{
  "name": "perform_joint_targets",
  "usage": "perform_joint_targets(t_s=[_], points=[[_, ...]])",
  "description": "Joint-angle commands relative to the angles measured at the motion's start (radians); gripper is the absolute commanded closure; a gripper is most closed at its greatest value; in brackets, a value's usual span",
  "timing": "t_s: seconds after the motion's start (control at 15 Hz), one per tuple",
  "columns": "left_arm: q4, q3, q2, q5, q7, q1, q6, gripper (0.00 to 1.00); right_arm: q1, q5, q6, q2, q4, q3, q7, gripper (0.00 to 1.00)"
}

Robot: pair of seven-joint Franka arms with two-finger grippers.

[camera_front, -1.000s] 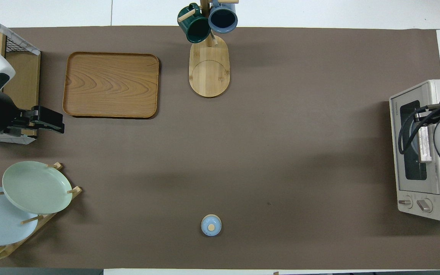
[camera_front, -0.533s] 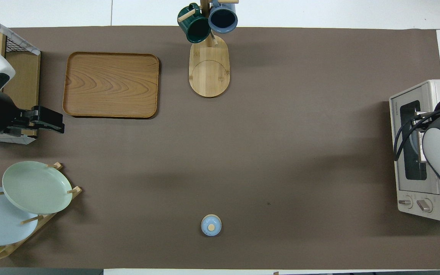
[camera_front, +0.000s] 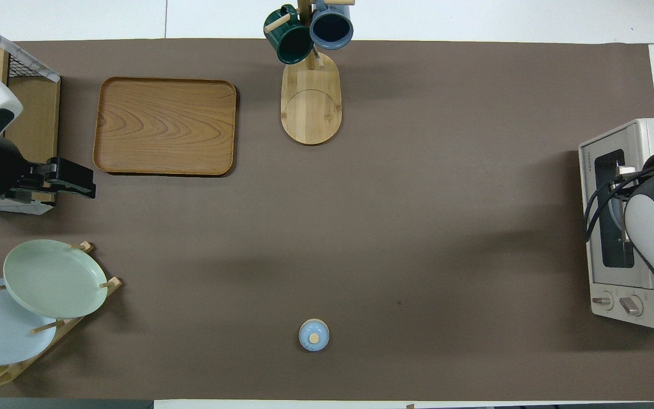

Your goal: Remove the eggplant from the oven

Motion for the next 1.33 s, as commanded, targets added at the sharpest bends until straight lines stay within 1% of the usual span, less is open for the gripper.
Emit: perform_joint_targets(t_s=[0.0,0.4,0.53,0.8,0.93,1.07,1.13,1.27], points=[[0.003,-0.006,-0.008,0.01,-0.005,0.008,-0.011,0.0,-0.016,-0.022,0.033,-0.035,-0.051,0.01,-0.006,1.0],[0.003,-0.006,-0.008,0.01,-0.005,0.008,-0.011,0.0,-0.007,-0.016,0.05,-0.037,-0.066,0.013,-0.003,1.0],[0.003,-0.006,-0.008,0.01,-0.005,0.008,-0.011,0.0,-0.004,-0.007,0.052,-0.038,-0.086,0.015,0.0,1.0],[0.003,-0.004,-0.008,0.01,-0.005,0.008,-0.011,0.0,0.015,-0.002,0.115,-0.035,-0.123,0.018,0.002,1.0],[0.003,-0.006,-0.008,0.01,-0.005,0.008,-0.011,0.0,0.021,0.033,0.125,-0.034,-0.137,0.018,0.002,1.0],[0.003,-0.004,-0.008,0.01,-0.005,0.008,-0.011,0.0,0.035,0.061,0.173,-0.034,-0.164,0.019,0.003,1.0],[0.003,-0.004,-0.008,0.01,-0.005,0.008,-0.011,0.0,0.058,0.062,0.184,-0.029,-0.169,0.018,0.005,1.0],[0.003,-0.006,-0.008,0.01,-0.005,0.008,-0.011,0.0,0.062,0.068,0.213,-0.011,-0.169,0.019,0.024,1.0]])
